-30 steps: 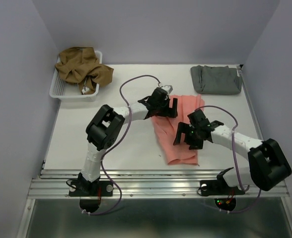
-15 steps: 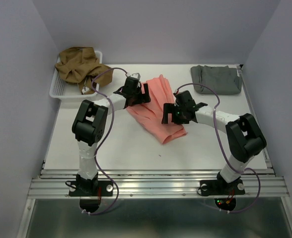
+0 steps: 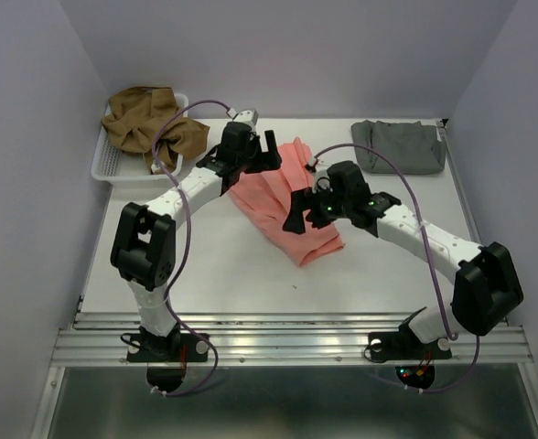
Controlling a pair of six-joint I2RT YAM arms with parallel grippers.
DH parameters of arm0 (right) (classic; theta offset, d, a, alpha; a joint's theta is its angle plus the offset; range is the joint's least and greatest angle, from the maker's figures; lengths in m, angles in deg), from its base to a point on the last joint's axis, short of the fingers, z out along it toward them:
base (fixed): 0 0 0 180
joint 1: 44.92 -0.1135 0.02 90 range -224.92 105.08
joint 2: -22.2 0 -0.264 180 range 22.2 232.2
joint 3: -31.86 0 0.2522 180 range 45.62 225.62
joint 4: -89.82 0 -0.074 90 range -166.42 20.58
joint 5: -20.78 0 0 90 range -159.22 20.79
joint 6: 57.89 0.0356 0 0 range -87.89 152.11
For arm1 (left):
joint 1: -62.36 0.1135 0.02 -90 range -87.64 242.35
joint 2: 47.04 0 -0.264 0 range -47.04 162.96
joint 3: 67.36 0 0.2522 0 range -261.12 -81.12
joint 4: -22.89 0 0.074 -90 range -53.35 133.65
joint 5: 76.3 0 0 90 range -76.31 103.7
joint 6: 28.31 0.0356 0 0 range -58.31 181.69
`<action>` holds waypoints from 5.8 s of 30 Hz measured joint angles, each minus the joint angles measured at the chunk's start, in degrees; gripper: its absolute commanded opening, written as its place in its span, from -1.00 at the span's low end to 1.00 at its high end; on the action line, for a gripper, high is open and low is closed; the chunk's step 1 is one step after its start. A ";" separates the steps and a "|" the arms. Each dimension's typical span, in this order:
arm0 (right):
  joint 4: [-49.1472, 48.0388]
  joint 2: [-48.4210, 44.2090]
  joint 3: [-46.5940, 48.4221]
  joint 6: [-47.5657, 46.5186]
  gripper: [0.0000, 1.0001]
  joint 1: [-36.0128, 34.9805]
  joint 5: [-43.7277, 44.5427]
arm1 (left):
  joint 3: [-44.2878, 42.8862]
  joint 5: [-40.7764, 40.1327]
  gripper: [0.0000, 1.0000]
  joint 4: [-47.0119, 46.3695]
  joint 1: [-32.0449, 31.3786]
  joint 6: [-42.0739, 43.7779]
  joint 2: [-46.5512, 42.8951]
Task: Fold and stack the skirts
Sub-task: Fold the skirt
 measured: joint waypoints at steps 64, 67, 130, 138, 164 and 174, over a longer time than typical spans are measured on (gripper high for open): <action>3.19 -8.55 -11.41 1.53 1.00 9.05 -2.03 | 22.82 -12.52 0.57 9.53 -0.61 -13.22 -25.22; 2.97 -8.31 -9.40 1.46 1.00 9.05 -3.52 | 21.09 -12.41 0.58 9.42 -0.61 -12.55 -25.00; 0.79 5.97 -11.96 24.41 1.00 0.76 27.10 | 23.30 -13.94 0.97 8.48 -0.87 -6.34 -18.78; 0.26 11.13 -7.76 26.34 0.71 -2.34 34.64 | 23.32 -13.99 0.97 7.72 -0.83 -5.90 -18.78; 0.17 -0.55 -10.86 9.20 -0.99 0.90 40.00 | 24.61 -8.15 0.14 3.85 -1.07 -4.79 -14.58; 10.86 -1.11 -3.54 -0.72 -0.99 1.09 43.21 | 22.58 0.81 -0.51 -0.46 -7.63 -4.31 -7.23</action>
